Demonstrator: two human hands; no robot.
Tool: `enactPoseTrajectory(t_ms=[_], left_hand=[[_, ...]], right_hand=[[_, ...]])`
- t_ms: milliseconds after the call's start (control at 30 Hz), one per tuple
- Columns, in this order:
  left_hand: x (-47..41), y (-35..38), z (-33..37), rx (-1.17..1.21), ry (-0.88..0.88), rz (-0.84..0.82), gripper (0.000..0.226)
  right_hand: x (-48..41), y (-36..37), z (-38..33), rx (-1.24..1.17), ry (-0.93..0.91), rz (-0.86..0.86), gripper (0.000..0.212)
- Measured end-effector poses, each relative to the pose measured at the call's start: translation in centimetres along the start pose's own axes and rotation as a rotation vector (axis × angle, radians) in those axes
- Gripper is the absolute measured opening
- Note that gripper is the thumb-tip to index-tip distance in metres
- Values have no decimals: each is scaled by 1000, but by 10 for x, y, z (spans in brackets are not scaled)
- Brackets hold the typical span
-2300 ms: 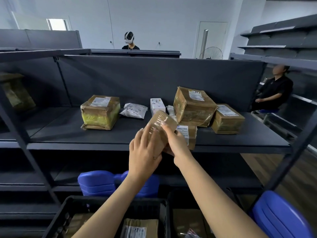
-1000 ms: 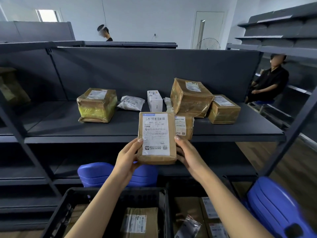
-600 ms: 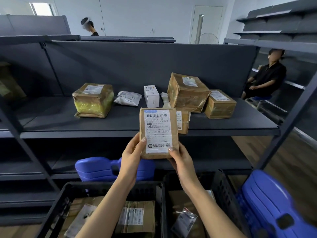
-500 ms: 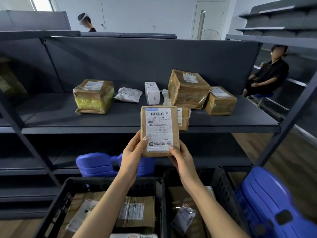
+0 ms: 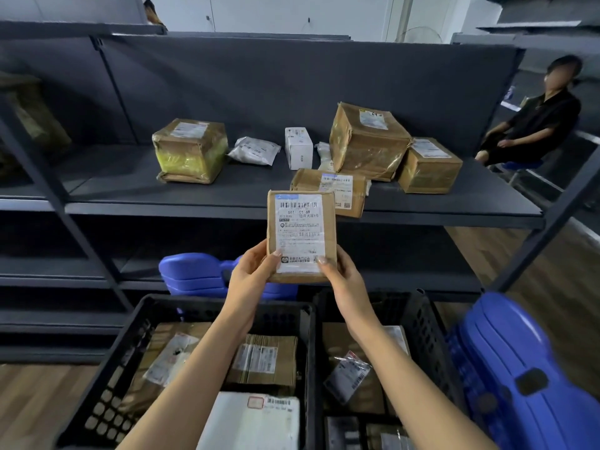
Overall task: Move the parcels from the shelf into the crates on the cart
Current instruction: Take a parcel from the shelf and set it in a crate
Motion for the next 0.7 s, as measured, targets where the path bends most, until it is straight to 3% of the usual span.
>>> enactPoseTrajectory(t_ms=[133,300,567,700], left_hand=[[10,-5,0,-66,4,-72,48],[16,-25,-2,-133,-13,-41,46],[31,-72,-6,-150,-34,-42,42],[36,-102,-9,-196,-45,-63,41]], right_hand=[[9,7,9,48,31,12,44],[16,26,15,84,45,23,52],[34,72,32,123,55,76,41],[44,97,44,164,69,113,21]])
Point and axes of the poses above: each hand's wrist, its own x-axis away from the middle knuckle, its own y-axis out of the palm, z = x × y, the point moved 9 cm from there along -x, towards the middle knuckle, and after that the axes turned 11 degrees about -x, right-handed, at the moved point
